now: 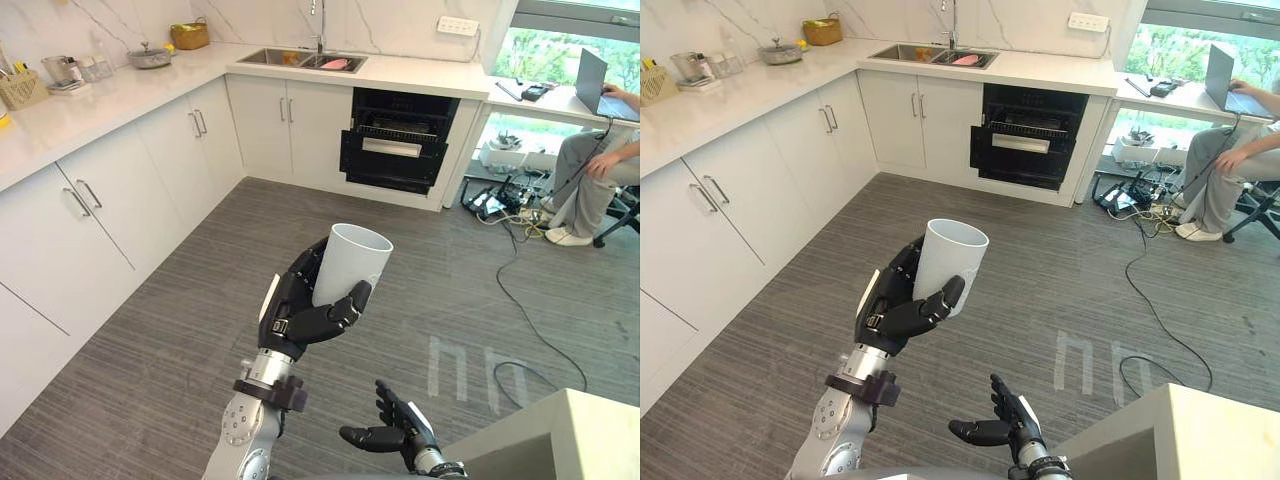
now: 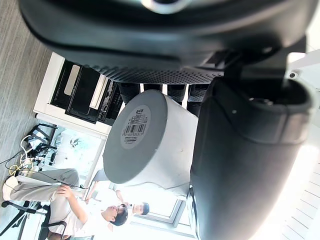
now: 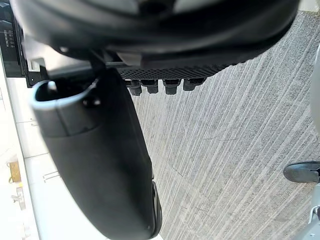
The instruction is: Walk over to the sink, pick up the cup, carry it to the dishwasher, place the cup inside the dishwasher, then close the dishwasher door
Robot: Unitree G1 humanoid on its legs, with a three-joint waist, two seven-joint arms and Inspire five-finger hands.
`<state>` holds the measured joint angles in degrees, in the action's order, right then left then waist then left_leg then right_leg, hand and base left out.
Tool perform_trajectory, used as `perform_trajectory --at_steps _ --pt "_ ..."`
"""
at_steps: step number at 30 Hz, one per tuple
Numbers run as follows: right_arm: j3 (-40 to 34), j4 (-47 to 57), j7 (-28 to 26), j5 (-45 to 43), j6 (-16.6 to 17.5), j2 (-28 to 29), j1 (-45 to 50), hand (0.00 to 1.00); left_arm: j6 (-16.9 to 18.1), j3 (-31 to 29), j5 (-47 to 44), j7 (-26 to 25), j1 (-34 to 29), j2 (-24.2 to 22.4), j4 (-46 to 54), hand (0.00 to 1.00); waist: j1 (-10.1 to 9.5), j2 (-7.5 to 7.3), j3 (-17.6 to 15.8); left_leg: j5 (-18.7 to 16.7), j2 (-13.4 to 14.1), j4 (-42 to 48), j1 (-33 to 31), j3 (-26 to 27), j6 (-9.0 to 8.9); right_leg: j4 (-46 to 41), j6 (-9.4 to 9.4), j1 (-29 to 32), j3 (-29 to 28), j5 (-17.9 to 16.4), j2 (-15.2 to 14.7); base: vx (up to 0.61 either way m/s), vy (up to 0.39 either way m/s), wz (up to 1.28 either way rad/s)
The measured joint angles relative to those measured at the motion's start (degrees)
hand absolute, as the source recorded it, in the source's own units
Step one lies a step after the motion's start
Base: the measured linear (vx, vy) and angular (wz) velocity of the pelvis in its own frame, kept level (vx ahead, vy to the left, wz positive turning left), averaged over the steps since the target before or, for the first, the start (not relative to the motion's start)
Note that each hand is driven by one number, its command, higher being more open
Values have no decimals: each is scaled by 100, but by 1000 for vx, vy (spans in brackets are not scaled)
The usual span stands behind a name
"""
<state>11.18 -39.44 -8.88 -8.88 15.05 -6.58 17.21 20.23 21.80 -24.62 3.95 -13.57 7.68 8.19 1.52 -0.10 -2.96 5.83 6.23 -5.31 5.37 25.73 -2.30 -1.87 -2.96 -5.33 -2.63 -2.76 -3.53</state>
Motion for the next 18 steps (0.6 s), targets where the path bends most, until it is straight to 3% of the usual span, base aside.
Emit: perform_trajectory --at_steps 3,7,10,15,18 --pt "-96 4 2 -3 -8 30 36 100 25 -298 3 -39 -19 -102 -379 0 4 13 5 5 23 28 -20 -179 -8 25 60 -74 487 -45 -55 25 -32 27" --pt "-216 67 9 -9 -43 89 22 100 26 -1135 3 -359 -270 -406 -851 0 -42 59 16 -34 71 58 -46 -373 -95 -67 115 -81 916 -167 -48 53 -58 15" --pt "-418 68 9 -8 -93 120 13 100 51 -1415 7 -614 -518 -423 -873 0 -89 57 26 6 56 88 9 -492 -122 -415 19 -58 993 -381 -74 104 -52 22" --pt "-587 245 -5 -5 -106 122 -89 100 93 -1593 12 -837 -635 -415 -867 0 -168 67 30 -112 63 241 7 -499 -94 -507 0 -46 942 -443 -67 69 -30 -9" --pt "-643 419 -16 -4 -110 181 -15 100 121 -1589 14 -833 -670 -471 -852 0 -194 49 20 -486 59 687 -51 -478 -136 -714 -45 -44 884 -622 -160 -7 9 -8"
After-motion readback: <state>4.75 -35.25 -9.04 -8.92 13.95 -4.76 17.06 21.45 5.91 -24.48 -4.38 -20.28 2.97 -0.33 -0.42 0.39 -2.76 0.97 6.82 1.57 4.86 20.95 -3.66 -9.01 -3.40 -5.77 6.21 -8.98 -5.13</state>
